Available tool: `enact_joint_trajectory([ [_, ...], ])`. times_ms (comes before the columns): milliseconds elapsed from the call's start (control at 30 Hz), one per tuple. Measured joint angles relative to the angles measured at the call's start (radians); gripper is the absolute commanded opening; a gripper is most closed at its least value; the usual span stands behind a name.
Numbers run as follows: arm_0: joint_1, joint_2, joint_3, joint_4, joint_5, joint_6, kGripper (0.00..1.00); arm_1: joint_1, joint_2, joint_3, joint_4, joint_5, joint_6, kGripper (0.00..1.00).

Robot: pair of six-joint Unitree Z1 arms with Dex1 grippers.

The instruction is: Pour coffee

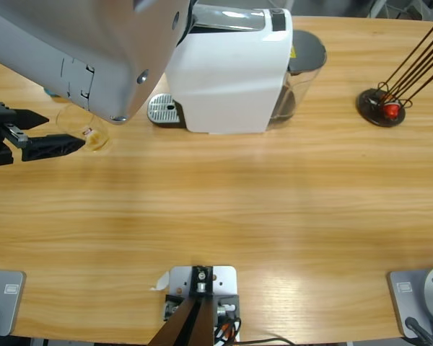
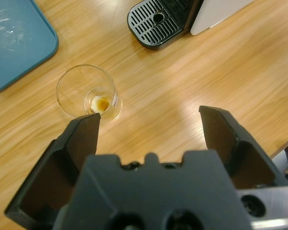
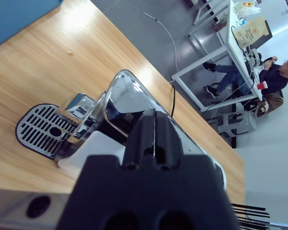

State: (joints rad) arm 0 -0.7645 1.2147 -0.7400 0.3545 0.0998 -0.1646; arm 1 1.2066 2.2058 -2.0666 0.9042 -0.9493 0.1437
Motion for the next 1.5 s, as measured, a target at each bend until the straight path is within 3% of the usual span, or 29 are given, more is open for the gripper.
enact_joint_trajectory([
  [267, 0.0, 0.0, 0.0, 0.006, 0.0, 0.0, 0.895, -0.004, 0.006, 0.011, -0.001, 0.053, 0.03, 0.0],
  [733, -0.001, 0.012, 0.0, 0.007, 0.0, 0.0, 0.89, -0.002, 0.013, 0.011, -0.006, 0.053, 0.04, 0.0],
  [800, -0.001, 0.012, 0.0, 0.007, 0.0, 0.0, 0.89, -0.004, 0.011, 0.011, -0.006, 0.053, 0.04, 0.135],
  [900, -0.001, 0.012, 0.0, 0.007, 0.0, 0.0, 0.891, -0.013, 0.007, 0.008, 0.003, 0.054, 0.04, 0.511],
  [1033, -0.001, 0.012, 0.0, 0.007, 0.0, 0.0, 0.89, -0.068, -0.009, -0.011, 0.043, 0.091, 0.04, 0.918],
  [1067, -0.001, 0.012, 0.0, 0.007, 0.0, 0.0, 0.89, -0.083, -0.011, -0.019, 0.059, 0.095, 0.04, 0.961],
  [1300, -0.001, 0.012, 0.0, 0.007, 0.0, 0.0, 0.89, -0.155, -0.016, -0.08, 0.183, 0.102, 0.04, 1.0],
  [1500, -0.001, 0.012, 0.0, 0.007, 0.0, 0.0, 0.89, -0.201, -0.108, -0.076, 0.292, 0.206, 0.046, 0.986],
])
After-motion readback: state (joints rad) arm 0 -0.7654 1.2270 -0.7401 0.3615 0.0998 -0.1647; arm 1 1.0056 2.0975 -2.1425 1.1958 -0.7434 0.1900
